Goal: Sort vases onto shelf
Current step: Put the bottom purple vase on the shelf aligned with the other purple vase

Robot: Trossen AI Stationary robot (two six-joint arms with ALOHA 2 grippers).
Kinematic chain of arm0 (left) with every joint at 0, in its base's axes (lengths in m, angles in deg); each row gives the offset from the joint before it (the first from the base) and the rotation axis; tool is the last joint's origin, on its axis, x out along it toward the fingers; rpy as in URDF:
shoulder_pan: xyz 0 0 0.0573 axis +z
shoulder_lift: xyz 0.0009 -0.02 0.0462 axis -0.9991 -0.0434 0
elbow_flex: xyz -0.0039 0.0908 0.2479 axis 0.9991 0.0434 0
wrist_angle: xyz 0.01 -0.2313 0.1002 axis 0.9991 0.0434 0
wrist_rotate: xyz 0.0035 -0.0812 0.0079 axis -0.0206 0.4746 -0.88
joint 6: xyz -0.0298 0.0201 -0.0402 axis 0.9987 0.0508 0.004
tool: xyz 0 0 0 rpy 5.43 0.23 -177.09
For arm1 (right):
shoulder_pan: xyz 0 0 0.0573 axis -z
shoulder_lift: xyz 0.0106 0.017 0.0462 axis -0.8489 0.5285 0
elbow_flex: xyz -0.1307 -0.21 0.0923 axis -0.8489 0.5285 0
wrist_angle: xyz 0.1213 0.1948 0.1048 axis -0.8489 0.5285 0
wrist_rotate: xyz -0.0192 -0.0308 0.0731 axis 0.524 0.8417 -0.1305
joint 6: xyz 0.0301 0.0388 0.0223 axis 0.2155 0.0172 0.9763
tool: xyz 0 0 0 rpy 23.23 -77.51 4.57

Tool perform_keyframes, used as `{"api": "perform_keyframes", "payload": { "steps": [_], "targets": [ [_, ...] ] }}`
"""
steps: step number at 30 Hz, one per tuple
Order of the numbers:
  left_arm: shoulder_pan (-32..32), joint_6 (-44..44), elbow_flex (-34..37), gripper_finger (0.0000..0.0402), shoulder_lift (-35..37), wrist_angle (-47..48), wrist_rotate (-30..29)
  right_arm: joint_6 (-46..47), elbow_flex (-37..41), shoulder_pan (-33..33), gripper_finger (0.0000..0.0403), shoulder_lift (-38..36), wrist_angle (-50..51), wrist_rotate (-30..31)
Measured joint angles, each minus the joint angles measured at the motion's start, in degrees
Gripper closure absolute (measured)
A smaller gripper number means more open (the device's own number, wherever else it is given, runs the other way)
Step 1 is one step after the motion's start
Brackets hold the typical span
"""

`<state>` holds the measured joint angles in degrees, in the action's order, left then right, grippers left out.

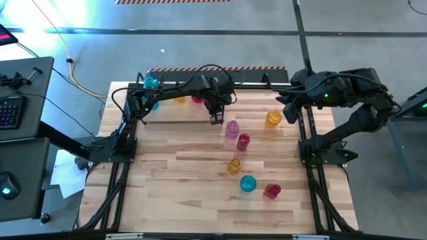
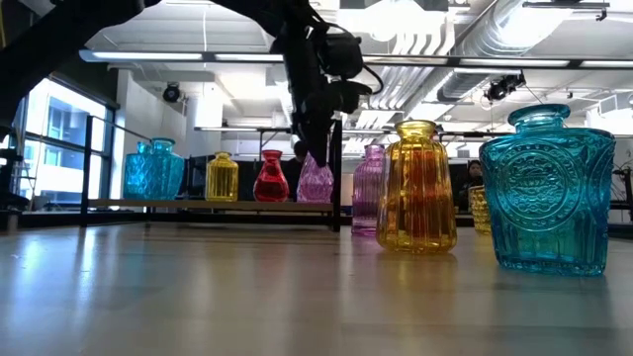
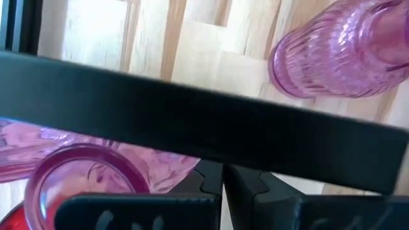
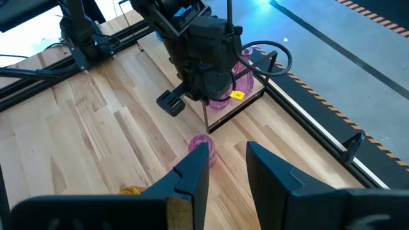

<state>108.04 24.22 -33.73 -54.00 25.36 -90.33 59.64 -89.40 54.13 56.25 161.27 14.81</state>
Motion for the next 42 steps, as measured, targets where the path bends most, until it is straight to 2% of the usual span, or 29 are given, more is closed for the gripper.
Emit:
{"api": "perform_keyframes", "payload": {
  "steps": [42],
  "targets": [
    [3.09,-1.59,0.00,0.0401,-0.12,0.88,-2.43,0.63,0.00,0.00,0.0316,0.00,0.47,-0.24]
  ]
}}
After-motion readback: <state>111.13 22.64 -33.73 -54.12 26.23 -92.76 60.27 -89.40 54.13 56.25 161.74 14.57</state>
